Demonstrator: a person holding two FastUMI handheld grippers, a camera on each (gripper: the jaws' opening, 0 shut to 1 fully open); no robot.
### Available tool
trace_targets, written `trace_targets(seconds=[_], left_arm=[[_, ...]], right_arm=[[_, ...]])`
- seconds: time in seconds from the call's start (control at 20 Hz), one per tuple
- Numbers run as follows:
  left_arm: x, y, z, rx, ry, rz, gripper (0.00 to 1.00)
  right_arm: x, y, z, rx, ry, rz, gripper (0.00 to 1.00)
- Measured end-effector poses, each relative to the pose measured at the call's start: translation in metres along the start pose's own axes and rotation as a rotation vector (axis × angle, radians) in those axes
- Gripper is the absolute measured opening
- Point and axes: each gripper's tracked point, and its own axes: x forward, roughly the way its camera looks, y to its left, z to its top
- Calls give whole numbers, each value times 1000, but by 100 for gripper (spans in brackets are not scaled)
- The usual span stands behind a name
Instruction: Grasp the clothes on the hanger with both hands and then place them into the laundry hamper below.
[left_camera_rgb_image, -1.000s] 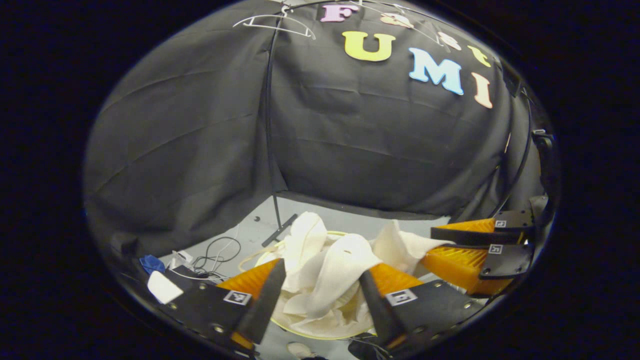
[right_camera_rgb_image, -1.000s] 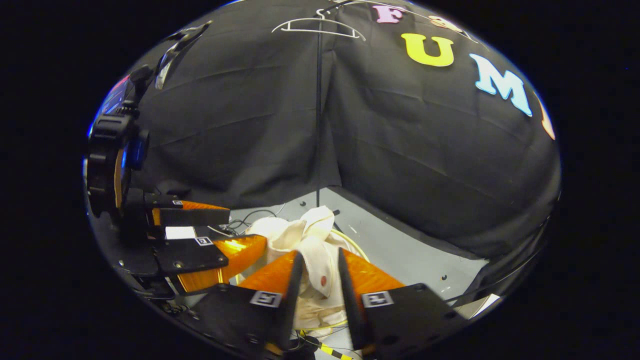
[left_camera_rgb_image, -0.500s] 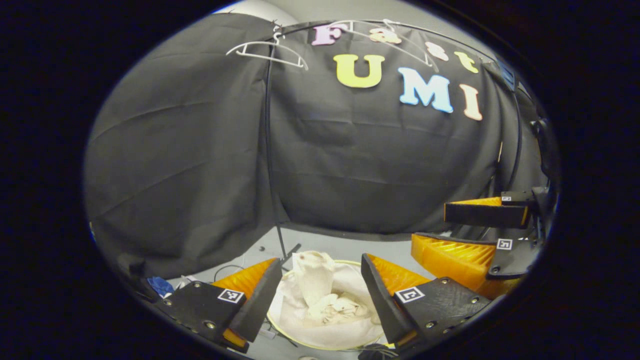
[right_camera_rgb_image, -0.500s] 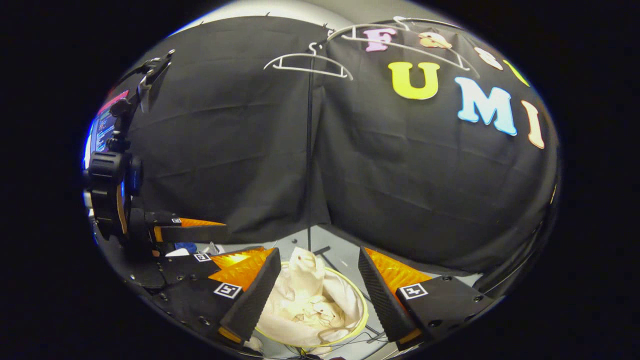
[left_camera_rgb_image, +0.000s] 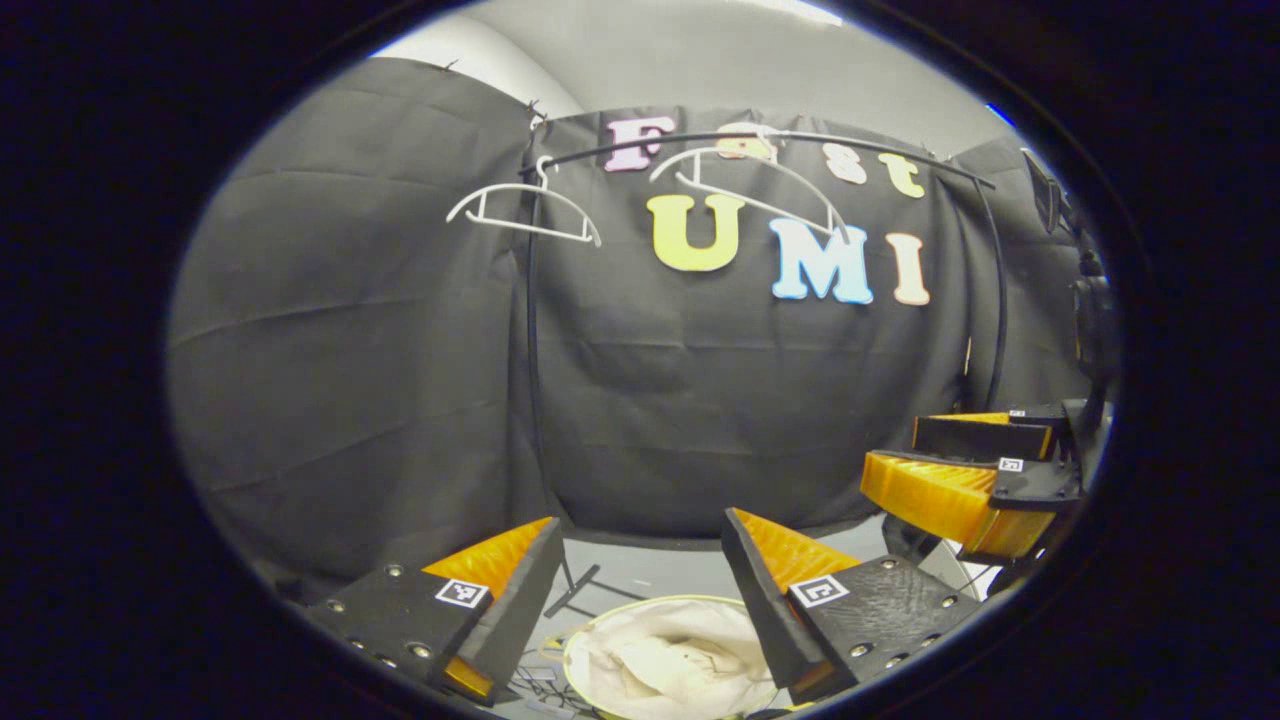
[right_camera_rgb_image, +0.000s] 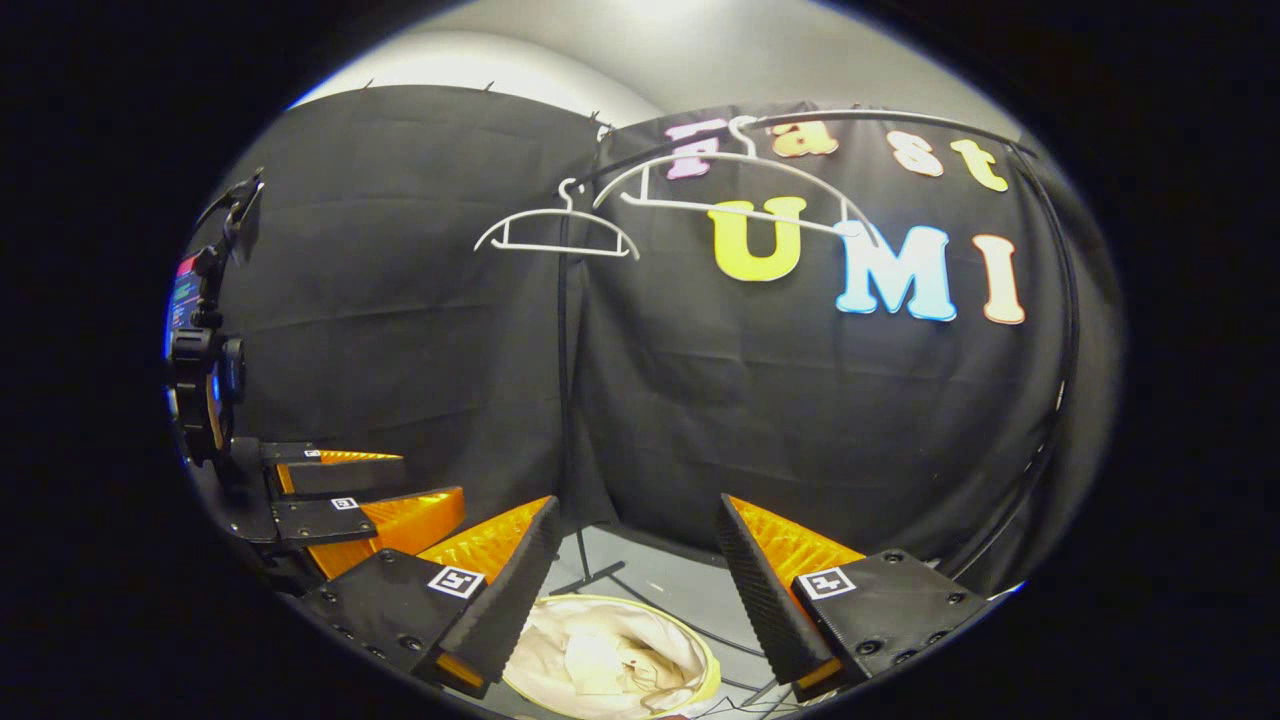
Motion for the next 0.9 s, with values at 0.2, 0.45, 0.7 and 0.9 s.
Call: trace_targets(seconds=[0.2, 0.45, 0.7, 0.9], left_arm=[[-8, 5, 20, 16, -34, -24, 93], [-16, 6, 51, 30, -60, -55, 93], [-35, 0, 100, 34, -140, -101, 93], [-52, -6, 138, 43, -208, -145, 92]], right_arm=[[-10, 7, 16, 9, -40, -45, 98], [-27, -2, 42, 21, -94, -96, 97], [-56, -30, 88, -25, -165, -194, 97], [-90, -51, 116, -25, -224, -275, 97]])
